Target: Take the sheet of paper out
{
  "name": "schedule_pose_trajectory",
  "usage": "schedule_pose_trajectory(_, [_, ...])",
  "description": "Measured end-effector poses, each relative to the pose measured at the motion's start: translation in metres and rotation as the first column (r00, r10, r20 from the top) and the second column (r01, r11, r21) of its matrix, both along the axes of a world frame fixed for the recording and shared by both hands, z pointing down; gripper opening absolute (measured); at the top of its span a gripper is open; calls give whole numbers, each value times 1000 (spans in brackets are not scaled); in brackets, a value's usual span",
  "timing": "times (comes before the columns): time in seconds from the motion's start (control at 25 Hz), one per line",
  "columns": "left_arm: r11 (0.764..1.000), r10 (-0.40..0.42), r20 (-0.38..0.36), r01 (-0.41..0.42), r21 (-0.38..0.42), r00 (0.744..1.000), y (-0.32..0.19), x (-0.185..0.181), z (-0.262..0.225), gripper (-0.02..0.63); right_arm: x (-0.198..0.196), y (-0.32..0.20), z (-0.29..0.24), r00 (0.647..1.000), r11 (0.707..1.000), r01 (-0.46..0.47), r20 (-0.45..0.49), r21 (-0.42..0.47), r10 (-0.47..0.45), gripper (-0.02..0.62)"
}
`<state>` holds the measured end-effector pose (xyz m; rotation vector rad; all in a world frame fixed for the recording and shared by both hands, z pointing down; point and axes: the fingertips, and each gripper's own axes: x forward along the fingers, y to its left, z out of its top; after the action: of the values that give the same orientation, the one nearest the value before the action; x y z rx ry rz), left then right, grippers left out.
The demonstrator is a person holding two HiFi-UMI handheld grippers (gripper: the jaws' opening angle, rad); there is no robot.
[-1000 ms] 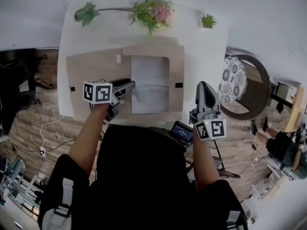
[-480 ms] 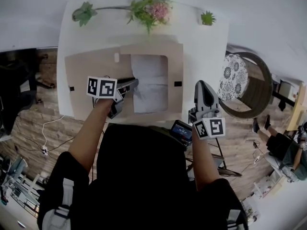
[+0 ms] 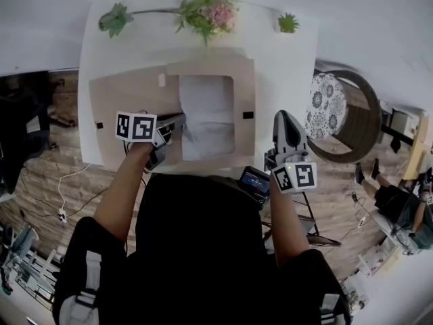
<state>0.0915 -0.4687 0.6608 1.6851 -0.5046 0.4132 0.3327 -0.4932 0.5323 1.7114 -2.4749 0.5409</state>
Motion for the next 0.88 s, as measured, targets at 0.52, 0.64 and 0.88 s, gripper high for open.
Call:
schedule_pose_trajectory(0.52, [989,-100,57,93,117,993,15,-87,-33,3,-26,11,-25,1000,998,24,-13,55,-24,12])
schedule_pose_trajectory(0.64, [981,-122,79,109,159,989,16,-107,-44,3,-31,14,-31,1000,997,29,-12,71,-28,12])
schedule_pose_trajectory(0.88, [953,-175,110,140,269,978,14,-143,-80,2,-43,21,-48,999,992,51,-13,116,-49,12])
